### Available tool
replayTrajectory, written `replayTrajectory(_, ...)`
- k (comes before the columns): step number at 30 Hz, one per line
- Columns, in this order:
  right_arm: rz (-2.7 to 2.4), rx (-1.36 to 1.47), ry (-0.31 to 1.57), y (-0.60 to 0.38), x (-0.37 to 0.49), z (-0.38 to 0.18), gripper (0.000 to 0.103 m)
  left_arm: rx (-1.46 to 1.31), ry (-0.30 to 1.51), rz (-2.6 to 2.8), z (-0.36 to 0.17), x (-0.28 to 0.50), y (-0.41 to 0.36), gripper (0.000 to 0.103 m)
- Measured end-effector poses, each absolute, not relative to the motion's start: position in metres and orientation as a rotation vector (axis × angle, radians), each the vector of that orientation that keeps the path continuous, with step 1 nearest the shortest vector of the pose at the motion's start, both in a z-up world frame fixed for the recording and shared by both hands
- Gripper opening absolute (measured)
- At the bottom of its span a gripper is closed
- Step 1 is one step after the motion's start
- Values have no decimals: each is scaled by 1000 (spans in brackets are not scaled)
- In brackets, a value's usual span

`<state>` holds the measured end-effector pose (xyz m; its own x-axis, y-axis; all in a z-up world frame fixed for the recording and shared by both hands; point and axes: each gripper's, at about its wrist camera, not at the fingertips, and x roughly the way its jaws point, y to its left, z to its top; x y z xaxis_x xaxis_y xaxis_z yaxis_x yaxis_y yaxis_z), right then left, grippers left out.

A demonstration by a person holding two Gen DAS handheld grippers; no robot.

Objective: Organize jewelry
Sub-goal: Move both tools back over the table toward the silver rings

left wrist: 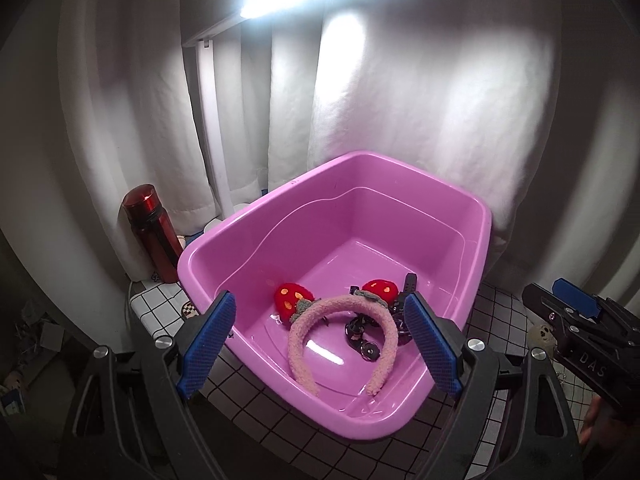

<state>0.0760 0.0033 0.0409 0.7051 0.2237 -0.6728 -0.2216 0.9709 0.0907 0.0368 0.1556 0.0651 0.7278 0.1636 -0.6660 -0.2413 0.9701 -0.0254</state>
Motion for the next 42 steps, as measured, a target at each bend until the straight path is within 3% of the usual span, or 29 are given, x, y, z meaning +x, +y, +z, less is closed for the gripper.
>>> replayTrajectory(9,95,79,762,-78,30,32,56,-113,743,67,57,27,100,86)
replayTrajectory(22,-181,196,861,-184,-66,-14,56,2,871,-201,3,18,-3,86)
replayTrajectory(42,-394,408,967,-198,-151,-113,56,290,1014,-517,-98,16,-104,86)
